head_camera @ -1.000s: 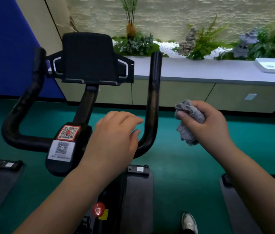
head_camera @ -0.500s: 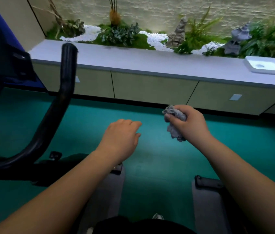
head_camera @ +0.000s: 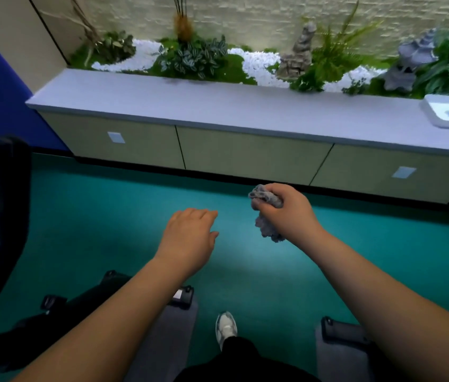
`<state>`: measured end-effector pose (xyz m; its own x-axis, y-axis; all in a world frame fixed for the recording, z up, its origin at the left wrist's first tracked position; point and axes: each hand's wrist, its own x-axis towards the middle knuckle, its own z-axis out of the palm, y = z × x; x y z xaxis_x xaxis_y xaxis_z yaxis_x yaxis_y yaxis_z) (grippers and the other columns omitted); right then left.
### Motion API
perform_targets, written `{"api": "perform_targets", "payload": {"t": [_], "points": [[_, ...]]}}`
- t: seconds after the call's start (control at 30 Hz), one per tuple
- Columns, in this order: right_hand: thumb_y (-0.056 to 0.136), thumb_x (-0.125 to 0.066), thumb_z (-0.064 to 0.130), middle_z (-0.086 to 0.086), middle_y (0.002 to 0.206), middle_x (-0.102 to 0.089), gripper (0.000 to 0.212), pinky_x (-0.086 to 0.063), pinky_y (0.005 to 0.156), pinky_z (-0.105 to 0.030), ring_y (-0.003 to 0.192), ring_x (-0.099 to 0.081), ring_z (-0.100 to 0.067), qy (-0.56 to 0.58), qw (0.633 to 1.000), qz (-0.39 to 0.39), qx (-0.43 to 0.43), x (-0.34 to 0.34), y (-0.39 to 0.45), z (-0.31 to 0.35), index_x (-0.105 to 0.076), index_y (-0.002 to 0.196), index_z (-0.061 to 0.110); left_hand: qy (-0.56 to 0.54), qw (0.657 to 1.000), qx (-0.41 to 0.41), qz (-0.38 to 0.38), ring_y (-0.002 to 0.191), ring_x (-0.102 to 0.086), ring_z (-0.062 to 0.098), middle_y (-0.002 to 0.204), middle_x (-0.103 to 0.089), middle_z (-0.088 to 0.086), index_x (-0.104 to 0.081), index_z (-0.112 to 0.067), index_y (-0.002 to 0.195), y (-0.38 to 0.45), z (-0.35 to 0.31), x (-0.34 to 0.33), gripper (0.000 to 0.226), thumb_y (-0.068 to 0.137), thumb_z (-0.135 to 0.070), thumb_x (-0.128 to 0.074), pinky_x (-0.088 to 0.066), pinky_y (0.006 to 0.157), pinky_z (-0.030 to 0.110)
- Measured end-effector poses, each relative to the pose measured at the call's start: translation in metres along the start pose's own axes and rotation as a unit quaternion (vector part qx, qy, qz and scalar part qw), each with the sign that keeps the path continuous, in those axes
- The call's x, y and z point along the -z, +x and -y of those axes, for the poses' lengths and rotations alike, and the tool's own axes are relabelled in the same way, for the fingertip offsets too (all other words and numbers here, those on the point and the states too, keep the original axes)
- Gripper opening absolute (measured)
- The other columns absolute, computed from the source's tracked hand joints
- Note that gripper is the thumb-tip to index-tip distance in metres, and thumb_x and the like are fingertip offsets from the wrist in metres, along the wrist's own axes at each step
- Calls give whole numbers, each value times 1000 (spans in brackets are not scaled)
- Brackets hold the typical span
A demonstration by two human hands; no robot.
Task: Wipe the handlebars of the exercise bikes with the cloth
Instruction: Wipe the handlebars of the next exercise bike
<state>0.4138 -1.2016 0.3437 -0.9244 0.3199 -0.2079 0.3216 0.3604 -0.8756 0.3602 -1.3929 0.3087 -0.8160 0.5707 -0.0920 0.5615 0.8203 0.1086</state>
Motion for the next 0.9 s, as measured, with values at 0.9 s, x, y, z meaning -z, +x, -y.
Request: {"api": "perform_targets", "payload": {"t": [0.9], "points": [[81, -61, 31, -3, 67, -69, 5, -52, 56, -33, 63, -69, -27, -85, 947, 255, 177, -62, 475, 140, -66, 81, 30, -50, 941, 330, -51, 135, -31, 15, 148, -36, -7, -31, -27, 144, 315, 165, 48, 50, 96, -39, -41, -16, 114, 37]]}}
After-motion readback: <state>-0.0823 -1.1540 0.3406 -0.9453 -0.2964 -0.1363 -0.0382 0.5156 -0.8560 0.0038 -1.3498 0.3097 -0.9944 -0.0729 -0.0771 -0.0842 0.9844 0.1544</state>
